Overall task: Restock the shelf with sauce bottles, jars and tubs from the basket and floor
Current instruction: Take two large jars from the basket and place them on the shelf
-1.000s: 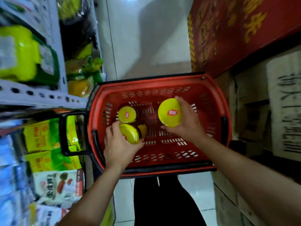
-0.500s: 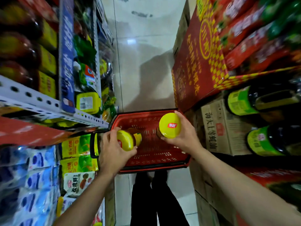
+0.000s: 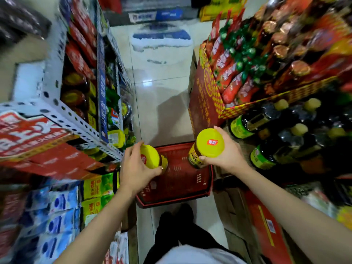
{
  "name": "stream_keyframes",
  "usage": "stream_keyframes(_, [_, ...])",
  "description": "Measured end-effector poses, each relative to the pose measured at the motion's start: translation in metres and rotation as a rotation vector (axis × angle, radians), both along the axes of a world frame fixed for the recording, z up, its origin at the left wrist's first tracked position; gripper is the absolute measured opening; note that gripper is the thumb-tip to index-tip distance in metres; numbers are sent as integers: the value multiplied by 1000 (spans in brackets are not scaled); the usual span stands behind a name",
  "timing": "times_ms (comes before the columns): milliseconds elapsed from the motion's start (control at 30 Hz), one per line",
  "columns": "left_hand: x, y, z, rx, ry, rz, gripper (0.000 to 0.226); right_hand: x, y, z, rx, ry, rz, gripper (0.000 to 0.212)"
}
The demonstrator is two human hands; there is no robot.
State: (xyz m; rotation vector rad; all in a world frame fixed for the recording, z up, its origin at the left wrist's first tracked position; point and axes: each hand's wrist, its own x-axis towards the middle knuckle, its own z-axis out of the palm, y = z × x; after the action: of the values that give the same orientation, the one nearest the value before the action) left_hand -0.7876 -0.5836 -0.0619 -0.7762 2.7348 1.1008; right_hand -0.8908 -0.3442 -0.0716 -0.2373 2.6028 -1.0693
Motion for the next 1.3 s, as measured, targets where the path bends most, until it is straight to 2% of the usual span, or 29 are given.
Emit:
stream_keyframes(67, [1, 6, 15, -3, 12, -16, 97, 8, 14, 16, -3, 21, -27, 106])
stream_keyframes(333, [-11, 39, 56, -62, 123, -256, 87, 35, 62, 56, -50, 93, -147, 104])
stream_keyframes(600, [-21, 59, 71, 10, 160, -500, 87, 85, 82, 72, -59, 130, -383, 98])
stream_keyframes(933, [-14, 87, 76, 58, 150, -929, 83, 193, 80, 87, -53, 195, -770, 94])
stream_keyframes(1100, [-1, 130, 77, 61, 190, -1163, 84, 260, 91, 93, -29, 243, -983, 81])
stream_keyframes(1200, [14, 160, 83, 63, 170, -1279, 88, 299, 101, 94, 0, 247, -1092, 91])
stream_keyframes(1300, [34, 191, 87, 82, 156, -1401, 100, 340, 111, 97, -4, 261, -1211, 93])
